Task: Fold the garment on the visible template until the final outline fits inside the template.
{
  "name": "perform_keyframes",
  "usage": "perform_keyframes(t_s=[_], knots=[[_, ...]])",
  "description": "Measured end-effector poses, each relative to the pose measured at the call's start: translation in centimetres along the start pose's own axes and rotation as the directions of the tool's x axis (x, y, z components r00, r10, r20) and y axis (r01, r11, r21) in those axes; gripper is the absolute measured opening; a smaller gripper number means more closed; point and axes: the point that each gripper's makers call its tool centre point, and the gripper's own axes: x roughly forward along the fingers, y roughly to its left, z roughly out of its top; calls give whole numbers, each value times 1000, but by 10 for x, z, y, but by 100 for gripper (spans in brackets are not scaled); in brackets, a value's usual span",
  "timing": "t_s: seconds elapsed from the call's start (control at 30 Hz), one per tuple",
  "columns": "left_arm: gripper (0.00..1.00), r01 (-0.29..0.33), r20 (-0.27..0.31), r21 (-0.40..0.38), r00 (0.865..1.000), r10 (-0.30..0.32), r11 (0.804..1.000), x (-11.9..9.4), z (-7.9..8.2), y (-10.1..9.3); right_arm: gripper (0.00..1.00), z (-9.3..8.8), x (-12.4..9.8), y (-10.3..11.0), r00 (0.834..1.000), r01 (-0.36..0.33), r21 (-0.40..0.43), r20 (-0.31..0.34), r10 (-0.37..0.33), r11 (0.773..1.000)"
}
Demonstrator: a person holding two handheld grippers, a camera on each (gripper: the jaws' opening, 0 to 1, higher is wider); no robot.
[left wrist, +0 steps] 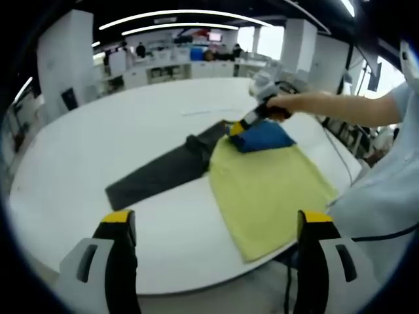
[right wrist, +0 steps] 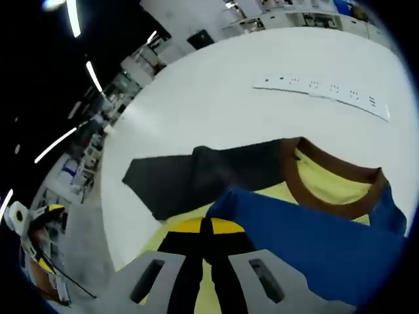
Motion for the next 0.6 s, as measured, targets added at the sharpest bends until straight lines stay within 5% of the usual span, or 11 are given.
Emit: perform_keyframes(t_s=[0.33,0.6], knots=[[98,-2,8,-23,1000,3,1000,0,-1,0,3,-4,14,-5,1000,0,56,2,0,998],[98,-14,-3,-45,1000,14,999,-1,-7,2,3,-8,23,-3,1000,3,14,4,-3,1000]])
